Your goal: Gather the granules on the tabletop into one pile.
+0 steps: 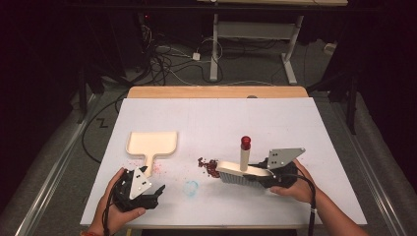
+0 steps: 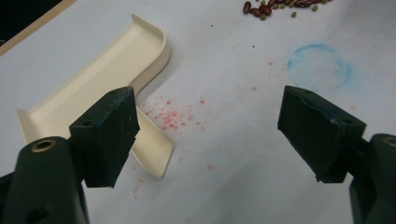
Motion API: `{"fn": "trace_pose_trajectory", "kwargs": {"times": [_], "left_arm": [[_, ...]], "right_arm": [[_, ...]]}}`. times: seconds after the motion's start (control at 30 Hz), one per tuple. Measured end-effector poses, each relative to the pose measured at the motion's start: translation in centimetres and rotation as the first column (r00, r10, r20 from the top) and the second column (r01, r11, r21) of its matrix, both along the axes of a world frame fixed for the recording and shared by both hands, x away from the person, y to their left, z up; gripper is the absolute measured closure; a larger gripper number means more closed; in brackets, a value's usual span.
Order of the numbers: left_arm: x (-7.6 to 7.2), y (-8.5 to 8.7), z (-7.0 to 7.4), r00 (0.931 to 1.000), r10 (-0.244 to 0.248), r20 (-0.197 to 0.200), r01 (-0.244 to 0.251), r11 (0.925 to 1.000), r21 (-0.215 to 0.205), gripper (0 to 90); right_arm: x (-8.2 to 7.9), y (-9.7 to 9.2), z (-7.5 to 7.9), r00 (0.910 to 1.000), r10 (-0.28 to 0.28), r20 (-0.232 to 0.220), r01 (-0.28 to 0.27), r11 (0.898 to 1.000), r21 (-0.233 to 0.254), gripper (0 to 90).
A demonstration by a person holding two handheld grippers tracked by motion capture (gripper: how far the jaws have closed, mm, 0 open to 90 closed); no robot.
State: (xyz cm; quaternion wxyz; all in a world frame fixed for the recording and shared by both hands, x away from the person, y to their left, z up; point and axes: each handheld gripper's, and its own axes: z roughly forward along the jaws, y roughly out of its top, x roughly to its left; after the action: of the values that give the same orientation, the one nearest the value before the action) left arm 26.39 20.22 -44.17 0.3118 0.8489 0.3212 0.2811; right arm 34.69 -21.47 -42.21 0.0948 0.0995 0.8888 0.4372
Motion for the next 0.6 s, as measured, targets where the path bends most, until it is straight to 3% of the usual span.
{"fn": "trace_pose_trajectory", "kwargs": {"times": [0.23,0.4,0.53,0.6], "left_arm": [[-0.1,0.2,0.0,1.0000,0.004,0.000,-0.004,1.0000,-0.005,19.7],[-0.2,0.3,0.0,1.0000,0.004,-0.001,-0.004,1.0000,-0.003,19.6],[-0.3,0.4,0.0,1.0000,0.008,0.002,-0.008,1.0000,-0.005,19.7],[-0.3,0.4,0.1,1.0000,0.007,0.002,-0.007,1.0000,-0.006,19.7]], "right_arm": [[1.3,2.1,0.2,0.9998,0.016,0.006,-0.016,1.000,0.013,67.0],[1.2,2.5,0.4,0.9999,0.016,0.006,-0.016,1.000,0.014,67.0],[0.7,1.6,1.2,0.9998,-0.021,0.001,0.020,0.998,0.059,67.0],[0.4,1.2,1.8,0.9972,-0.074,-0.008,0.074,0.992,0.098,67.0]]}}
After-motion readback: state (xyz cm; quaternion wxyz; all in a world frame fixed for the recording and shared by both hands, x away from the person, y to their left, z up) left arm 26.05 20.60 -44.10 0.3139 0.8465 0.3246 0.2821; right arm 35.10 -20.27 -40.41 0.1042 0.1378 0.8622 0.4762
